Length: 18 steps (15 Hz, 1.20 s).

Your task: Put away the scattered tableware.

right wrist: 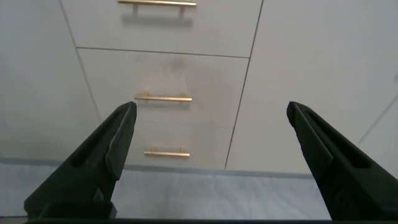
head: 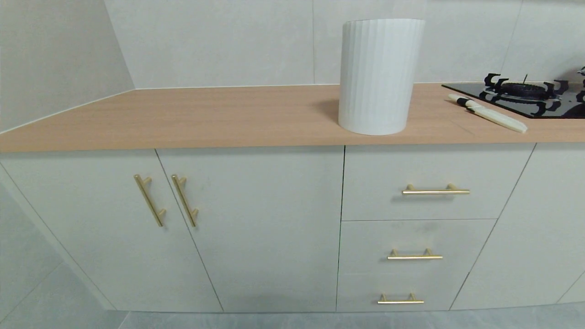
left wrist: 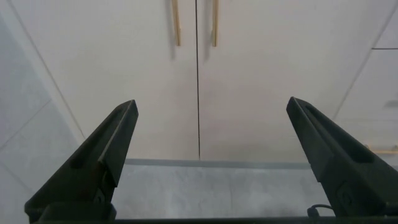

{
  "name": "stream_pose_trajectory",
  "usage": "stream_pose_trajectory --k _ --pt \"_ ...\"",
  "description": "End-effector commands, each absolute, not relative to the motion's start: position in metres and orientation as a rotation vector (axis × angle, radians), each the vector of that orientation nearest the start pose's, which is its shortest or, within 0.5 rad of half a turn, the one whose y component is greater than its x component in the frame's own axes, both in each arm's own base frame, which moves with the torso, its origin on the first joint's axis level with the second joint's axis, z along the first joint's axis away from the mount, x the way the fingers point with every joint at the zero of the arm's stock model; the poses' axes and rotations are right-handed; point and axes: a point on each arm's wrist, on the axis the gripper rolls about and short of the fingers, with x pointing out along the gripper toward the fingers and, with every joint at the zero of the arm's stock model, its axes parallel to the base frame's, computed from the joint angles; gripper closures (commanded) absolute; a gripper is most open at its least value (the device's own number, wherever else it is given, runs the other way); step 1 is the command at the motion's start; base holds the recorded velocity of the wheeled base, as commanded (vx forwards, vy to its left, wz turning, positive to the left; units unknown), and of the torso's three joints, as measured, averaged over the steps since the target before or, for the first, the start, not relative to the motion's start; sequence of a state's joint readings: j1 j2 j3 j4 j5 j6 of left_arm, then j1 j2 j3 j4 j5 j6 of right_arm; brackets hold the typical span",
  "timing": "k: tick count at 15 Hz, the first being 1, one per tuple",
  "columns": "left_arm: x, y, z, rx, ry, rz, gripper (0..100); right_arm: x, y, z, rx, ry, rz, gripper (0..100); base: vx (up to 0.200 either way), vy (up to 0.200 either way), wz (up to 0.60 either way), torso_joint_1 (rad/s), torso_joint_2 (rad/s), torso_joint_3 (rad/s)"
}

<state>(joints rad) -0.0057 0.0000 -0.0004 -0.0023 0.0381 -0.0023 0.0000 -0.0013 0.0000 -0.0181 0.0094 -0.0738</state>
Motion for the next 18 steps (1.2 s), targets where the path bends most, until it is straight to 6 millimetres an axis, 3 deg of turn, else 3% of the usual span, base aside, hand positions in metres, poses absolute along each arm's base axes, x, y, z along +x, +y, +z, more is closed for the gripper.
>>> stream_pose_trajectory --k 1,8,16,18 --pt "-0.0228 0.0010 0.0758 -0.003 -0.003 0.032 0 -0.0227 0.0002 0.0774 -0.075 -0.017 0.010 0 0.200 0.000 0.00 0.002 0.00 -0.002" --pt "-0.0228 0.0010 0.0758 -0.003 -0.003 0.032 0 -0.0227 0.0002 0.0774 -0.074 -0.017 0.009 0 0.200 0.000 0.00 0.004 0.00 0.005" --pt "-0.0228 0.0010 0.0758 0.000 -0.003 0.032 0 -0.0227 0.0002 0.0774 -0.074 -0.017 0.009 0 0.000 0.000 0.00 0.000 0.00 0.000" --pt "-0.0228 0.0010 0.0758 0.000 -0.003 0.032 0 -0.0227 0.0002 0.0774 -0.074 -0.017 0.009 0 0.000 -0.200 0.00 0.002 0.00 0.002"
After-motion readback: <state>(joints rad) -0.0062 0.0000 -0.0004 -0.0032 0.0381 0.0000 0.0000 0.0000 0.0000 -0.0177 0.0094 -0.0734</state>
